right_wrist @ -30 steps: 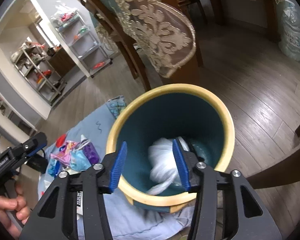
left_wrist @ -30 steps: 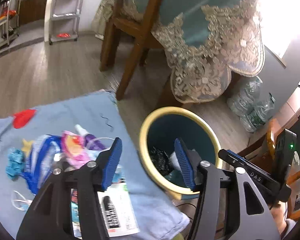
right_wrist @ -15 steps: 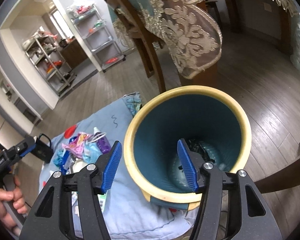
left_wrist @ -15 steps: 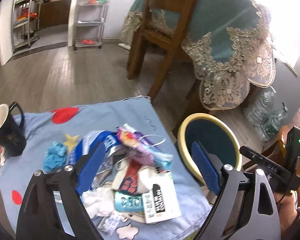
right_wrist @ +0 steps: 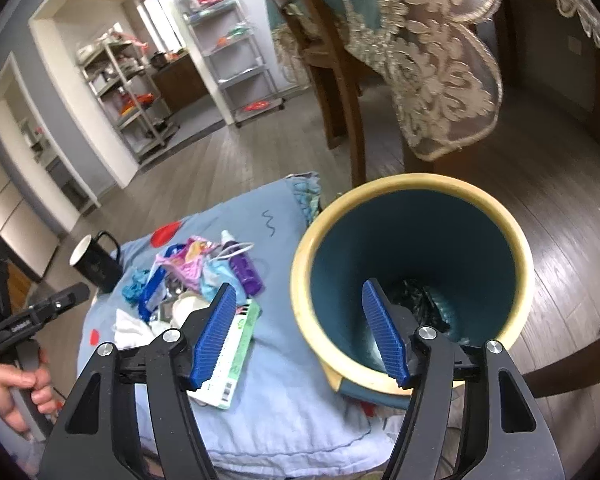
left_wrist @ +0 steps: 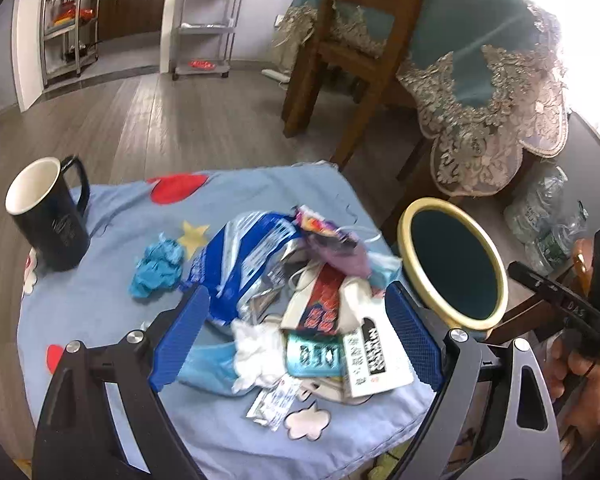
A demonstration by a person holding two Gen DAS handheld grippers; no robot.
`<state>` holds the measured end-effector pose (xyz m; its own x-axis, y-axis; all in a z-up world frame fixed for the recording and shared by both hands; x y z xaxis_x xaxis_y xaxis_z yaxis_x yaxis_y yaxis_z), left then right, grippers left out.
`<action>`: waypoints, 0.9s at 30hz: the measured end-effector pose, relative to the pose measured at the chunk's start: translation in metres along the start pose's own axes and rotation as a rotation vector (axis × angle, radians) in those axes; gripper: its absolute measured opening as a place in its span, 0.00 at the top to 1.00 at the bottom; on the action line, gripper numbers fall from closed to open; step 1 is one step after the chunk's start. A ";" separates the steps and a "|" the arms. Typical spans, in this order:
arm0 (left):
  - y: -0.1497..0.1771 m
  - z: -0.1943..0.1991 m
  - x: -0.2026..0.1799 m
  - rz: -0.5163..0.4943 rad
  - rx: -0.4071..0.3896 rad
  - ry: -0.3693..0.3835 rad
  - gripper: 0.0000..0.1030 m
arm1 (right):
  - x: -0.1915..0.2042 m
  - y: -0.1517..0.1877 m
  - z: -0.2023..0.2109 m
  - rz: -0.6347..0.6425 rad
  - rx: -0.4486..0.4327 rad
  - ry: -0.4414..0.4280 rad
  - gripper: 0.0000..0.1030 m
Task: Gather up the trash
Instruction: 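Grasp a white tissue with the left gripper while the right grasps a pink wrapper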
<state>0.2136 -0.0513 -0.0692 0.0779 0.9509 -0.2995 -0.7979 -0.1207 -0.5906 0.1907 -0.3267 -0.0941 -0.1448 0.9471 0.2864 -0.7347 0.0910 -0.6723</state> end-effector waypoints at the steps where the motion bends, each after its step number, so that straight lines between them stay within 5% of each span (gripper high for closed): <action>1: 0.004 -0.001 0.006 0.001 0.012 -0.011 0.15 | 0.003 0.001 -0.001 0.006 0.003 -0.004 0.35; 6: 0.020 -0.010 0.023 -0.011 0.071 -0.042 0.17 | 0.014 0.004 -0.006 0.032 0.021 -0.020 0.35; 15: 0.045 -0.041 0.028 -0.080 0.179 -0.085 0.42 | 0.032 0.008 -0.017 0.077 0.049 -0.036 0.35; 18: 0.051 -0.051 0.024 -0.119 0.200 -0.095 0.56 | 0.034 0.010 -0.018 0.084 0.054 -0.035 0.35; 20: 0.056 -0.057 0.020 -0.150 0.224 -0.101 0.88 | 0.034 0.010 -0.018 0.086 0.056 -0.035 0.35; 21: 0.057 -0.057 0.019 -0.159 0.227 -0.106 0.93 | 0.034 0.010 -0.018 0.087 0.056 -0.035 0.35; 27: 0.048 -0.040 0.014 -0.145 0.189 -0.063 0.98 | 0.040 0.013 -0.023 0.100 0.071 -0.046 0.35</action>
<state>0.2004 -0.0555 -0.1319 0.1664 0.9712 -0.1708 -0.8793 0.0677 -0.4715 0.1904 -0.2807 -0.1072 -0.2488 0.9349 0.2529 -0.7602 -0.0268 -0.6491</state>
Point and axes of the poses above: each gripper's, at about its wrist camera, not at the fingertips, and z roughly against the way its jaws point, x to its left, y to its underside, the point moved 9 cm from there along -z, roughly the way its jaws point, and after that the axes turned 7 degrees about z, right-handed, at the moved point
